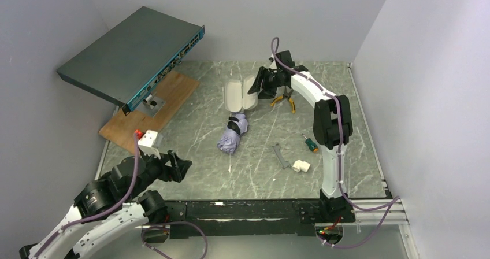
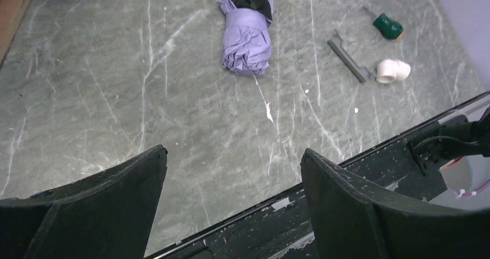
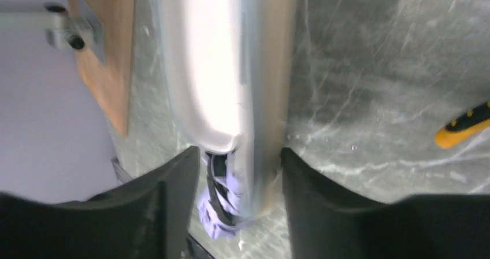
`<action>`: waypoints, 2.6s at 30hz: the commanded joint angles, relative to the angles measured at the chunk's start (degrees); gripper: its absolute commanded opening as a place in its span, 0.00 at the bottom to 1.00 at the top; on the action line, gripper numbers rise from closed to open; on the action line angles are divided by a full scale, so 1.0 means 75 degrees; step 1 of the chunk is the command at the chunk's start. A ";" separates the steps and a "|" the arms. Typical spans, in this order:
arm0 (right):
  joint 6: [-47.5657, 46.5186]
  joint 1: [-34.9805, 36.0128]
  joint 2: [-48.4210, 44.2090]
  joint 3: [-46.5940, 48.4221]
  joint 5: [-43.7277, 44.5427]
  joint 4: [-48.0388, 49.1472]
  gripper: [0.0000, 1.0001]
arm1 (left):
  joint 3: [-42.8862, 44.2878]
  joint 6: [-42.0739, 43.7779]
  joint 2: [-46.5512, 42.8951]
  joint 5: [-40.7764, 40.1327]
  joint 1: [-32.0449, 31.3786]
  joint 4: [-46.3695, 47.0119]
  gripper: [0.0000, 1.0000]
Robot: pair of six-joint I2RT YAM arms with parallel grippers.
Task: Open the umbrella
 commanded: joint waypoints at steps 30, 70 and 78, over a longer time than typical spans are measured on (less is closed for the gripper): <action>-0.1240 0.1453 0.0338 -0.0099 0.0446 0.0229 0.43 | -0.1480 -0.1918 0.0854 0.0617 0.0022 0.2043 0.66; -0.1192 0.3641 -0.2799 -0.3749 0.0962 0.0383 0.59 | -0.3057 -0.3644 0.1297 0.0724 0.0023 0.3455 0.50; -0.0507 0.4244 -0.2946 -0.5096 0.0133 0.1498 0.59 | -0.3911 -0.4268 0.0786 0.0615 0.0022 0.3470 0.48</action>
